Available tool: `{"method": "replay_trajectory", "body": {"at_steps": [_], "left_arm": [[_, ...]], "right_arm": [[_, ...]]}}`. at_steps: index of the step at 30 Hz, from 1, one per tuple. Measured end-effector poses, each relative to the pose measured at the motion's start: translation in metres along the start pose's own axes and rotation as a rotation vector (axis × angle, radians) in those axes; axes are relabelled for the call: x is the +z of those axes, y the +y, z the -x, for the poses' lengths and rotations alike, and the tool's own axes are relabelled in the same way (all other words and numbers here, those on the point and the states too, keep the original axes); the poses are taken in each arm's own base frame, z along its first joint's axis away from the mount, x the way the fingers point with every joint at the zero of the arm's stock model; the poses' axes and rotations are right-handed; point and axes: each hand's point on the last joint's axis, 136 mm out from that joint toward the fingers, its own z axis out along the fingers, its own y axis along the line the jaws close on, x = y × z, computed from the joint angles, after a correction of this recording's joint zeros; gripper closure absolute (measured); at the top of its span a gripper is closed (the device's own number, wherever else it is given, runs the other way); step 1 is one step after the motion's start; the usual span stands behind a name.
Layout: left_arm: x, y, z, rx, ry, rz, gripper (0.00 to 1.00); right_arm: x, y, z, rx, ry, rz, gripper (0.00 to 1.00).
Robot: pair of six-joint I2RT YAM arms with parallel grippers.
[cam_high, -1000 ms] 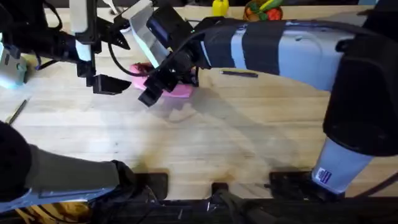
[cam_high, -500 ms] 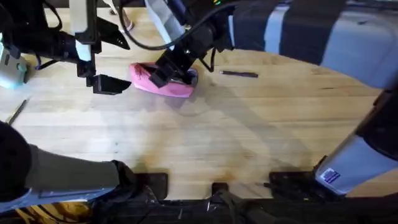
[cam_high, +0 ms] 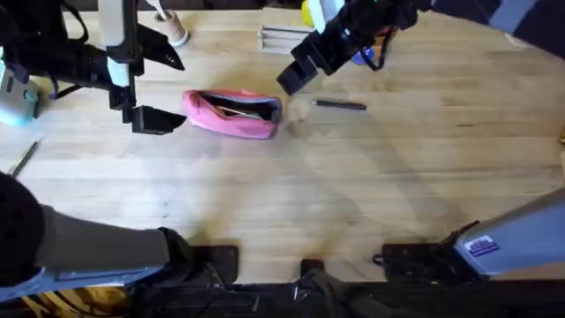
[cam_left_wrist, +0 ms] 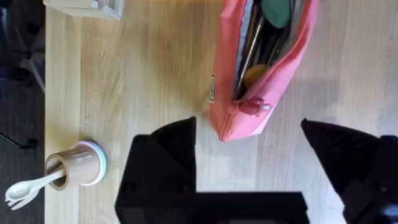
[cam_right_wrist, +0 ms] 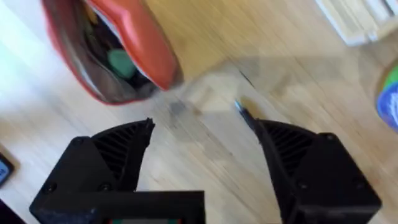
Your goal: Unzip the bag, pick up the pens from the table one at a time and place them inside, then zip the bag closed.
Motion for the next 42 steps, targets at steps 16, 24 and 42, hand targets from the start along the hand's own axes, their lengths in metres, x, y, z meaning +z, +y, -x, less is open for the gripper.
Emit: {"method": "replay_trajectory", "body": {"at_steps": [16, 24, 42], "left_arm": [[0.0, 0.0, 0.0, 0.0, 0.0, 0.0, 0.008], [0.0, 0.0, 0.0, 0.0, 0.0, 0.0, 0.007], [0.0, 0.0, 0.0, 0.0, 0.0, 0.0, 0.007]], "right_arm": [[0.003, -0.077, -0.05, -0.167, 0.21, -0.261, 0.004], [0.034, -0.08, -0.1, -0.174, 0.311, -0.263, 0.004], [0.072, -0.076, -0.122, -0.108, 0.296, -0.14, 0.02]]}}
